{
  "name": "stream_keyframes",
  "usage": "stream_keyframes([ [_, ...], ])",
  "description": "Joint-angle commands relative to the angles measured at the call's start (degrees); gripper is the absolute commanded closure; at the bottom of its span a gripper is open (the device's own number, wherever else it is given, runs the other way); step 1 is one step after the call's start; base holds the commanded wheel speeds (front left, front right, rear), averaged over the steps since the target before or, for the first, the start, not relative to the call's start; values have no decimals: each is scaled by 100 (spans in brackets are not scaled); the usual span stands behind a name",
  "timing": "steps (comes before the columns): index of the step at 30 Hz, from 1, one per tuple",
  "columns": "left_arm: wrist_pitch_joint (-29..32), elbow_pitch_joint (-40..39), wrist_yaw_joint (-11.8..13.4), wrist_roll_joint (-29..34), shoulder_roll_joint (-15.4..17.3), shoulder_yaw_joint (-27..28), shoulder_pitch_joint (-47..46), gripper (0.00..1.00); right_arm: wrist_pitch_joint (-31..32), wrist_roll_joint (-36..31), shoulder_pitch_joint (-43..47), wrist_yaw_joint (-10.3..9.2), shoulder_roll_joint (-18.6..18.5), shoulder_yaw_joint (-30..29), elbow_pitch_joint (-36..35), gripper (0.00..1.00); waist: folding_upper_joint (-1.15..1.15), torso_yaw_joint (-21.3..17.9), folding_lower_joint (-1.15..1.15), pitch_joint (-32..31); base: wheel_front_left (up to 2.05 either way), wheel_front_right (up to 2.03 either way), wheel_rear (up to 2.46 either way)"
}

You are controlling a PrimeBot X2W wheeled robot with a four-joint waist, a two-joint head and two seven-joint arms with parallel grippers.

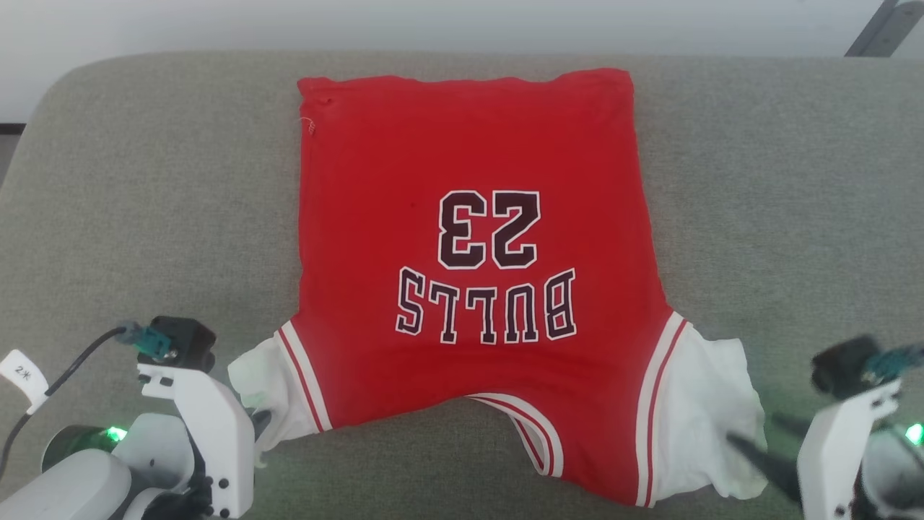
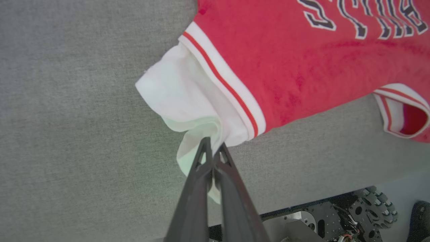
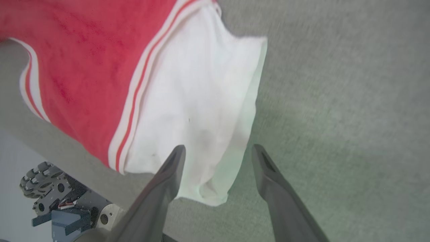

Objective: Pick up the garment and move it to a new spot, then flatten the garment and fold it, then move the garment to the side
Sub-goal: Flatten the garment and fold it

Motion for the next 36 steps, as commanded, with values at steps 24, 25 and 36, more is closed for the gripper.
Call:
stream_keyframes([
  [24,-59,497,-742,436,-1133,-356,-1340,100,-1336,-786,-5068,2,17,480,2890,0,0,1072,0,1312,0,0,0],
  [25,-69,552,-796,448,-1211,-382,-1403,100,-1336,-778,-5276,2,7,500,3149,0,0,1154,0,1379,0,0,0],
  [36,-229,1149,-1256,485,-1837,-571,-1822,100,-572,-1110,-6968,2,107,393,5750,0,0,1867,0,1947,0,0,0],
])
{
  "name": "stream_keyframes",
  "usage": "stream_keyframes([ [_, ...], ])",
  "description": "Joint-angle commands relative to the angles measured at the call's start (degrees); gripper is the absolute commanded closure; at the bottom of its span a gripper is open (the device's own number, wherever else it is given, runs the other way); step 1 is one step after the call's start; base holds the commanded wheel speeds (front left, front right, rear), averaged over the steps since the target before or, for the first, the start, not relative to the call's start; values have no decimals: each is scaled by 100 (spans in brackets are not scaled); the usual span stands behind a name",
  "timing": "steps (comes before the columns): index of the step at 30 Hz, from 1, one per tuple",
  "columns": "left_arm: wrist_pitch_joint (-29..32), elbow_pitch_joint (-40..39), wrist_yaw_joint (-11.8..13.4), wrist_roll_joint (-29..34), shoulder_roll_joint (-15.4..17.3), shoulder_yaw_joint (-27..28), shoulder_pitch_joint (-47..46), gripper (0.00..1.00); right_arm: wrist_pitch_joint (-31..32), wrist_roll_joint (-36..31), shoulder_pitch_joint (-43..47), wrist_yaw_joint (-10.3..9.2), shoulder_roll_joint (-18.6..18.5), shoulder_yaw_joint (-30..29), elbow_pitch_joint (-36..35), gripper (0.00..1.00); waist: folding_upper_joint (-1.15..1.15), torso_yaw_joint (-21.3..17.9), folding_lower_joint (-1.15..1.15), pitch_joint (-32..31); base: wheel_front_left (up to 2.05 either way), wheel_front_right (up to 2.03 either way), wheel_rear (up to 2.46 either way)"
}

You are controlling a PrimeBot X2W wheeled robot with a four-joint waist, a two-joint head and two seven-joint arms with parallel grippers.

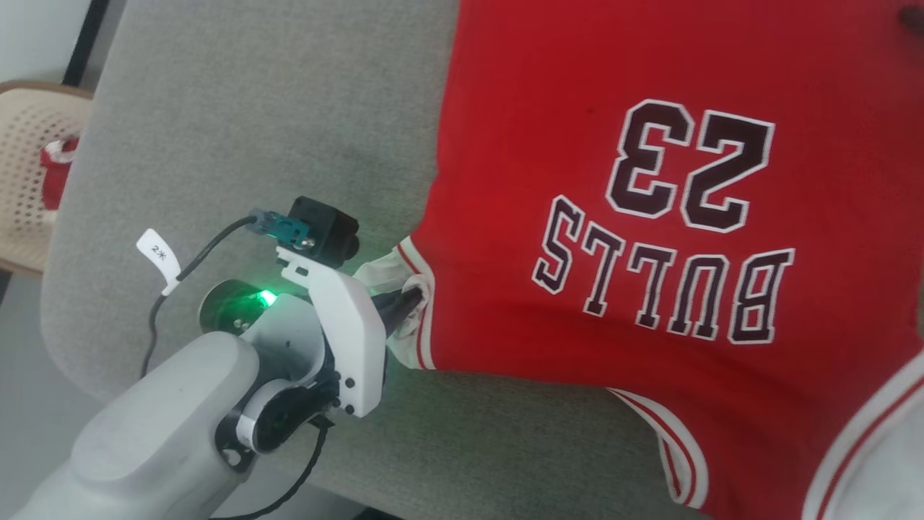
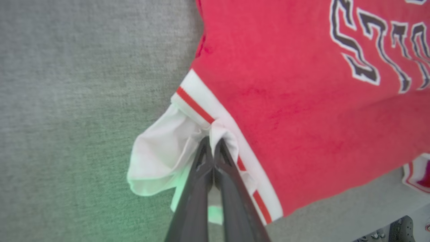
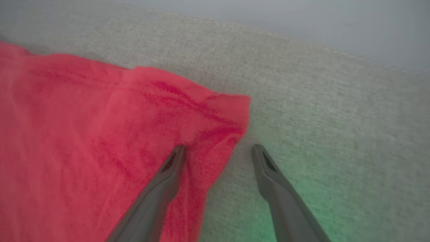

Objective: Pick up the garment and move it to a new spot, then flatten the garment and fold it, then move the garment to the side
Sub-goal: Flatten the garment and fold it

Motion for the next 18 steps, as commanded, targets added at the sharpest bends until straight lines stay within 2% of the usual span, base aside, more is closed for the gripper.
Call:
stream_keyframes([
  [1,-18,155,-68,27,-90,-76,-38,100,277,-42,-156,2,105,-105,432,0,0,255,0,221,0,0,0],
  [4,-65,326,-130,7,-171,-90,-58,100,615,-127,-256,2,237,-257,1052,0,0,350,0,283,0,0,0],
  [7,-91,474,-195,-7,-209,-112,-61,100,993,-313,-193,3,330,-144,1483,0,0,382,0,286,0,0,0],
  [8,-114,558,-213,-24,-230,-109,-61,100,1204,-368,-145,7,364,5,1583,100,0,380,0,269,0,0,0],
  [18,-238,754,-246,-125,-66,63,49,100,1286,-23,80,2,164,564,937,100,0,10,0,-132,0,0,0],
])
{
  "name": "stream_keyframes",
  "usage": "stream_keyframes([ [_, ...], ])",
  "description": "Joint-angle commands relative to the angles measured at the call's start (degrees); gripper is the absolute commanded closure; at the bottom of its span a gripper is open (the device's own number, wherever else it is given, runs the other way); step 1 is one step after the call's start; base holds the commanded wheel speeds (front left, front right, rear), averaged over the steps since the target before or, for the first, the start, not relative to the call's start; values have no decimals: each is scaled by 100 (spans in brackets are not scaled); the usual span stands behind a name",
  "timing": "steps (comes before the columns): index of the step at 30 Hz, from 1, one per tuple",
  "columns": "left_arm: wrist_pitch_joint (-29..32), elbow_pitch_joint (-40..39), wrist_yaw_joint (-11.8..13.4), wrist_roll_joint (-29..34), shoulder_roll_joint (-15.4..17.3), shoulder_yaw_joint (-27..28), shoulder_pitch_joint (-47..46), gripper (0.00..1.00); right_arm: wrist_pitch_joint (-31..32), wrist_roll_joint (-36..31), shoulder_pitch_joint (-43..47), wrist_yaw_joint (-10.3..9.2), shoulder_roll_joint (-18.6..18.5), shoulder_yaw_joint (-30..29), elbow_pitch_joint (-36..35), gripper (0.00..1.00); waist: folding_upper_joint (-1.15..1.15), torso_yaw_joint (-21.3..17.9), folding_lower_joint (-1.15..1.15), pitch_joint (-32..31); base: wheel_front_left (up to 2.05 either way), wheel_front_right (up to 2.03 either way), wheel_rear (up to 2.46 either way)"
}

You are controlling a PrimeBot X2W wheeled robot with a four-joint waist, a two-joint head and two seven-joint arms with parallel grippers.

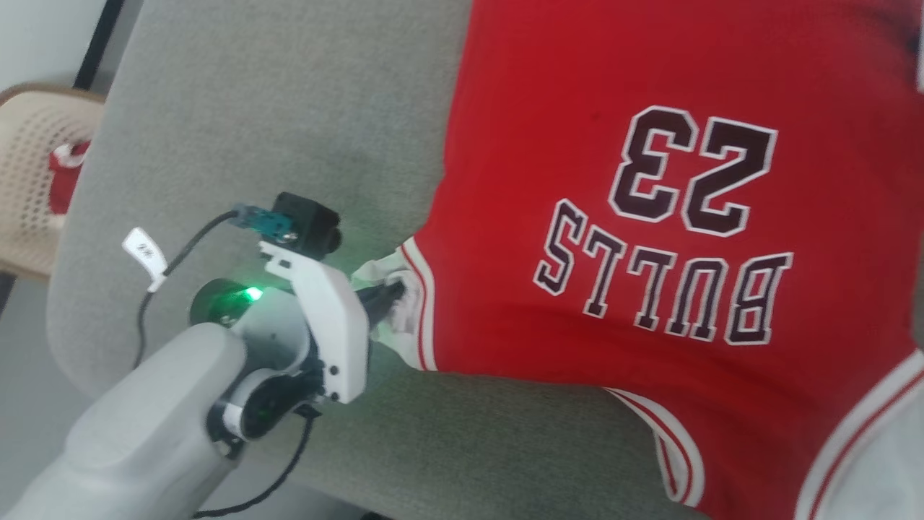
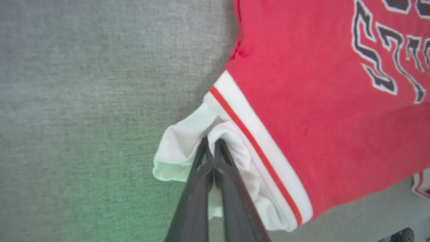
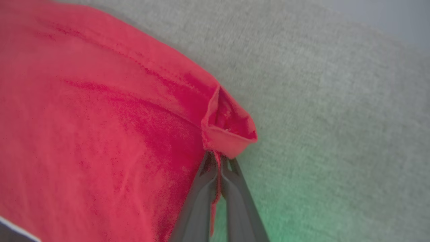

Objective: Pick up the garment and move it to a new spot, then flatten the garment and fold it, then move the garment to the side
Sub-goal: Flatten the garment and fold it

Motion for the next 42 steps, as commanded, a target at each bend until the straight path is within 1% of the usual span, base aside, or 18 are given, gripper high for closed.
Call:
stream_keyframes([
  [1,7,126,80,-39,123,25,160,100,253,108,579,3,6,201,105,100,0,-207,0,-191,0,0,0],
  [6,33,88,154,-122,346,149,253,100,326,686,1041,2,-280,754,-837,100,0,-627,0,-491,0,0,0],
  [12,44,-4,248,-172,583,258,353,100,302,1378,1788,2,-723,1085,-2066,100,0,-1084,0,-783,0,0,0],
  [17,103,-77,354,-177,776,324,461,100,357,1826,2601,2,-985,1033,-3011,100,0,-1443,0,-1002,0,0,0],
  [20,112,-151,422,-227,881,374,528,100,401,2052,3179,2,-1063,850,-3581,100,0,-1630,0,-1100,0,0,0],
  [23,132,-227,462,-244,975,402,591,100,463,2177,3835,2,-1136,545,-4129,100,0,-1773,0,-1155,0,0,0],
  [25,149,-280,503,-236,1036,416,600,100,517,2163,4291,2,-1130,299,-4444,100,0,-1849,0,-1178,0,0,0],
  [29,166,-386,545,-274,1117,447,665,100,535,1971,5143,2,-941,-176,-4973,100,0,-1968,0,-1194,0,0,0],
  [32,184,-438,585,-271,1120,456,661,100,460,1677,5665,2,-721,-439,-5121,100,0,-2006,0,-1177,0,0,0],
  [34,179,-462,598,-266,1118,455,649,100,413,1467,5944,2,-539,-512,-5076,100,0,-2024,0,-1160,0,0,0],
  [35,185,-465,599,-256,1119,448,644,100,317,1399,6024,2,-423,-563,-5037,95,0,-2029,0,-1148,0,0,0],
  [36,193,-459,614,-252,1116,441,640,100,245,1319,6044,2,-327,-588,-4985,67,0,-2034,0,-1134,0,0,0],
  [37,191,-452,622,-251,1110,439,636,100,168,1271,6068,2,-251,-581,-4936,46,0,-2039,0,-1124,0,0,0],
  [38,193,-440,624,-250,1105,436,632,100,112,1220,6070,2,-173,-603,-4876,0,0,-2043,0,-1119,0,0,0],
  [40,184,-426,614,-251,1108,434,631,100,68,1125,6033,1,-108,-599,-4803,0,0,-2052,0,-1122,0,0,0],
  [42,181,-416,615,-272,1098,434,653,100,25,1067,5979,-7,-122,-677,-4822,0,0,-2059,0,-1144,0,0,0],
])
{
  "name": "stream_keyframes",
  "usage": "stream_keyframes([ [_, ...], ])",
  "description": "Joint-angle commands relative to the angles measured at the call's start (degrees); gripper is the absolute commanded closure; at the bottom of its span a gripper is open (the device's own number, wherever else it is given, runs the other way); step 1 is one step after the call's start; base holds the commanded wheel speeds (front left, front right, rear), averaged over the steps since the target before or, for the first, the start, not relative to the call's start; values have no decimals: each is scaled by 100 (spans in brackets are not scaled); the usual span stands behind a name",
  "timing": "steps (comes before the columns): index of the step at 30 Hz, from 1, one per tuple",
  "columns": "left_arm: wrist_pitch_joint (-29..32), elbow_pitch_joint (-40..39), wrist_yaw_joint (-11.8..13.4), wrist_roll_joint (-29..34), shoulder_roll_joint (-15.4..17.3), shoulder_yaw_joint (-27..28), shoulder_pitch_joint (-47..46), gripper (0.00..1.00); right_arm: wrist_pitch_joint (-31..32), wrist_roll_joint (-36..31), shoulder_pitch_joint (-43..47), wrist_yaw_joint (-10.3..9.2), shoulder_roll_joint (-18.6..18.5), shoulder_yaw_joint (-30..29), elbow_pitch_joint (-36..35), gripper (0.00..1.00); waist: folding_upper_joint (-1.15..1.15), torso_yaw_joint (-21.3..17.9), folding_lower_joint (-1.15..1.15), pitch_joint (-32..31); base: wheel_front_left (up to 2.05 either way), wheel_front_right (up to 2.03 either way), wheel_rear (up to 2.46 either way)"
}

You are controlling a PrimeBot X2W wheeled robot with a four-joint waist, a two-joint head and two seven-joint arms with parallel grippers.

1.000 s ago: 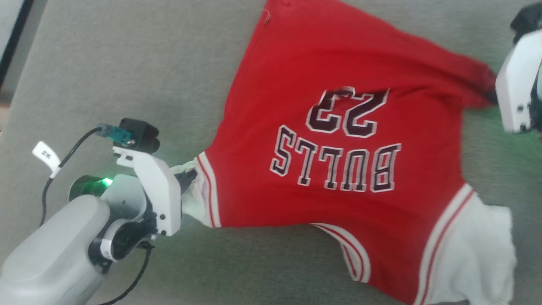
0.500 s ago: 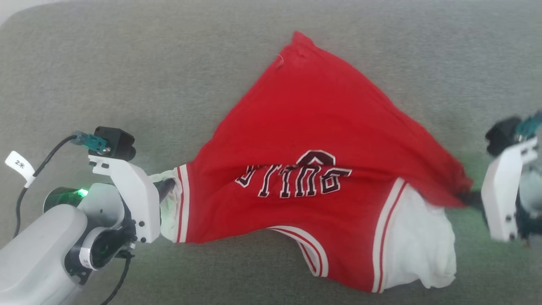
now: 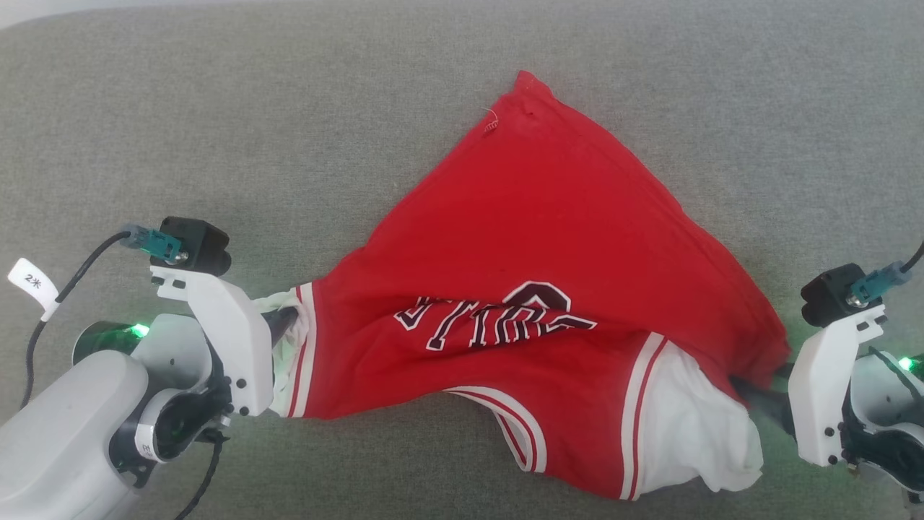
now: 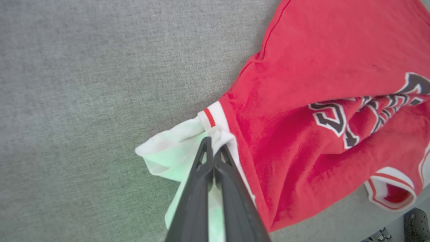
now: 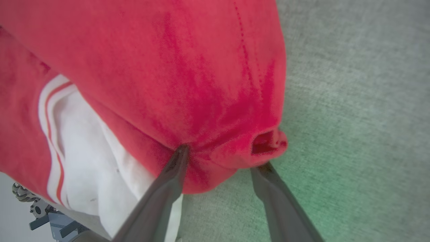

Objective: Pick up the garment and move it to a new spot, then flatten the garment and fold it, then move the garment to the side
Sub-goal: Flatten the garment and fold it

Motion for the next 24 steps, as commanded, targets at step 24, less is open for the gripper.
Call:
stream_keyframes([
  [24,-148,106,-112,44,-477,-218,-6,100,-831,-799,-2212,-10,163,306,-411,0,0,751,0,-37,0,0,0],
])
